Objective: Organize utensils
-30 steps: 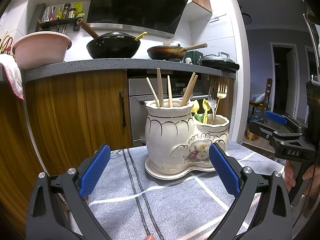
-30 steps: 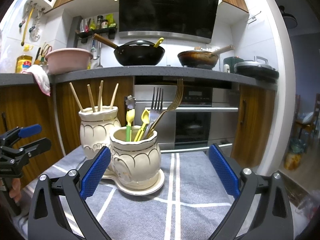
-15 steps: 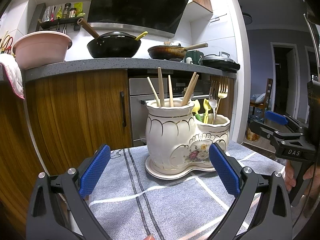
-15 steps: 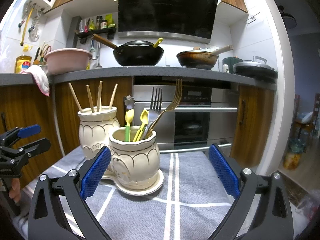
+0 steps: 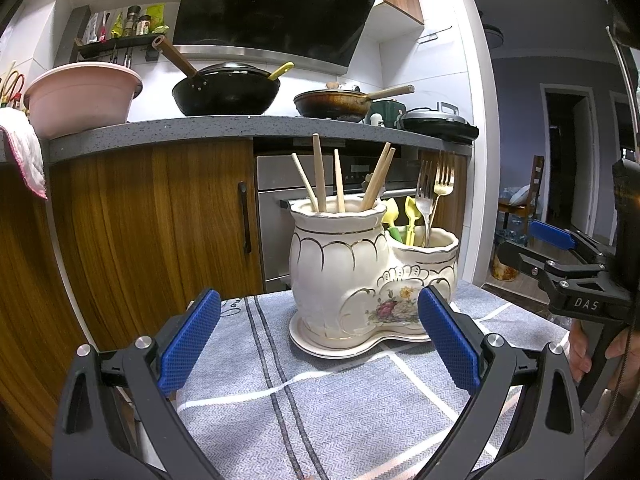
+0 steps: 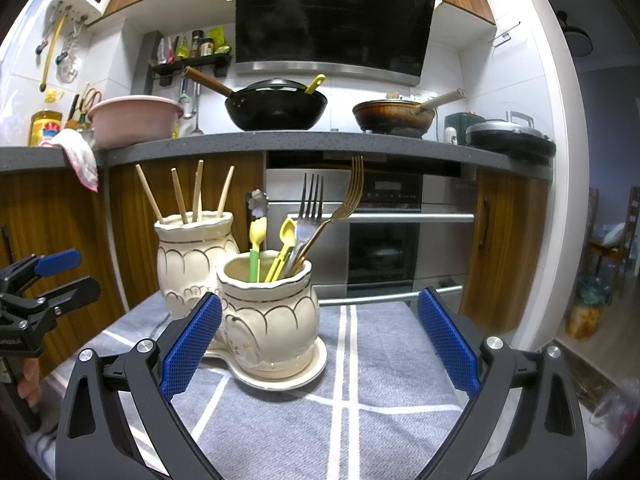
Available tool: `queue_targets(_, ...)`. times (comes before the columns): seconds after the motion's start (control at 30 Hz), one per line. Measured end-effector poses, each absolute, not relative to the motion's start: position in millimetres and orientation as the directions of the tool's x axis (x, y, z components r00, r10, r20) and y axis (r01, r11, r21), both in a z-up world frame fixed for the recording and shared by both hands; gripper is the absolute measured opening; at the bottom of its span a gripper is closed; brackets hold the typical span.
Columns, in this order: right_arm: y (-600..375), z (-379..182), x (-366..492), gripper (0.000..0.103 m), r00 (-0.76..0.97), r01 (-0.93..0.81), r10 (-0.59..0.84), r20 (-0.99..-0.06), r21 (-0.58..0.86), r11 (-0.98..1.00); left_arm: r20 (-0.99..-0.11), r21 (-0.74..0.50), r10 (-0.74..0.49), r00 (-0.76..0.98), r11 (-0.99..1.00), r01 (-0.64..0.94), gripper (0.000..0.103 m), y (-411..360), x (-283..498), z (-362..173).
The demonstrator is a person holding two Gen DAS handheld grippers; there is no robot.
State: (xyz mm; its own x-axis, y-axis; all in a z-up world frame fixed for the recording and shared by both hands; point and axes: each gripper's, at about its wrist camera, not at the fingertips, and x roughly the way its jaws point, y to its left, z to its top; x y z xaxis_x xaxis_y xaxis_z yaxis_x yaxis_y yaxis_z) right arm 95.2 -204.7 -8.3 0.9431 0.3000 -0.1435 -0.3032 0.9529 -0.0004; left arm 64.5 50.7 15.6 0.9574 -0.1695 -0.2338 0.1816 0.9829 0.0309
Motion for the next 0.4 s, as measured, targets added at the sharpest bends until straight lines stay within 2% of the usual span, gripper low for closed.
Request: queue_targets(0.4,-204.8,-8.2,95.5,0.097,0.943,-0.303,0.3,-0.144,0.0,0.953,-0.249,0.023,-0.168,0.954,0.984,0.179,0.097,50.6,68.7,12.7)
